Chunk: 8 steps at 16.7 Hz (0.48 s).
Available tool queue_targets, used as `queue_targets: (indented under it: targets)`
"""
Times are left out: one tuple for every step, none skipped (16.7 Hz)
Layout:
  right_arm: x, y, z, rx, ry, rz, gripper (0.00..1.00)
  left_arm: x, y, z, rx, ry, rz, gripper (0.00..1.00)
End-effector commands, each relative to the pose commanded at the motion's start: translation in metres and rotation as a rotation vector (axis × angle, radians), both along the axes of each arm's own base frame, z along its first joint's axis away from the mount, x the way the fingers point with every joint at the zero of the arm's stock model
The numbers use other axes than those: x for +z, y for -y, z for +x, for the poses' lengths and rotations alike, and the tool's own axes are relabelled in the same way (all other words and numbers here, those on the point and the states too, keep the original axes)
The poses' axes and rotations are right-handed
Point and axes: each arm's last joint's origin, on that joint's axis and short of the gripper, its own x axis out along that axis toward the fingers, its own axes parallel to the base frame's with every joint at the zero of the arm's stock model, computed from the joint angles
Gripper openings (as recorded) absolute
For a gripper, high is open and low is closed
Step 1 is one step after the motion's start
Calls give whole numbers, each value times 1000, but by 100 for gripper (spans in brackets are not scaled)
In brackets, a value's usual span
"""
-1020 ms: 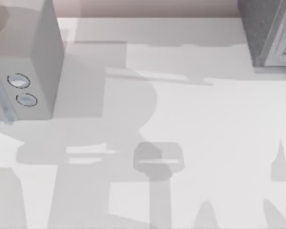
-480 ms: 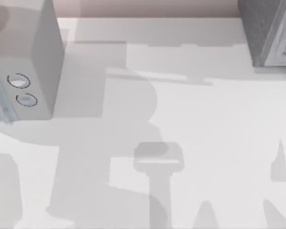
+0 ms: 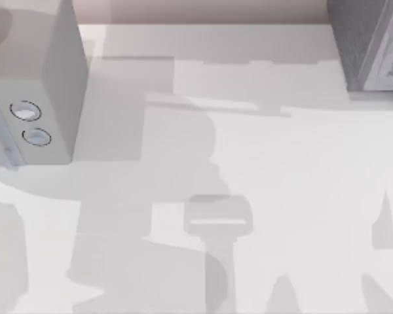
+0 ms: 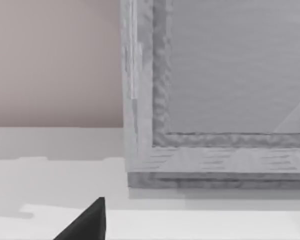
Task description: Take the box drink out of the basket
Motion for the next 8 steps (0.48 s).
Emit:
queue_targets:
  targets:
    - [0,0,0,0,0,0,100,0,0,0,0,0,0,92]
    - [0,0,0,0,0,0,100,0,0,0,0,0,0,85]
    - [0,0,0,0,0,0,100,0,0,0,0,0,0,77]
    - [0,0,0,0,0,0,100,0,0,0,0,0,0,70]
    - [0,0,0,0,0,0,100,0,0,0,0,0,0,62]
    - [0,0,0,0,0,0,100,0,0,0,0,0,0,55]
    - [0,0,0,0,0,0,100,0,0,0,0,0,0,47]
    - [0,0,0,0,0,0,100,0,0,0,0,0,0,40]
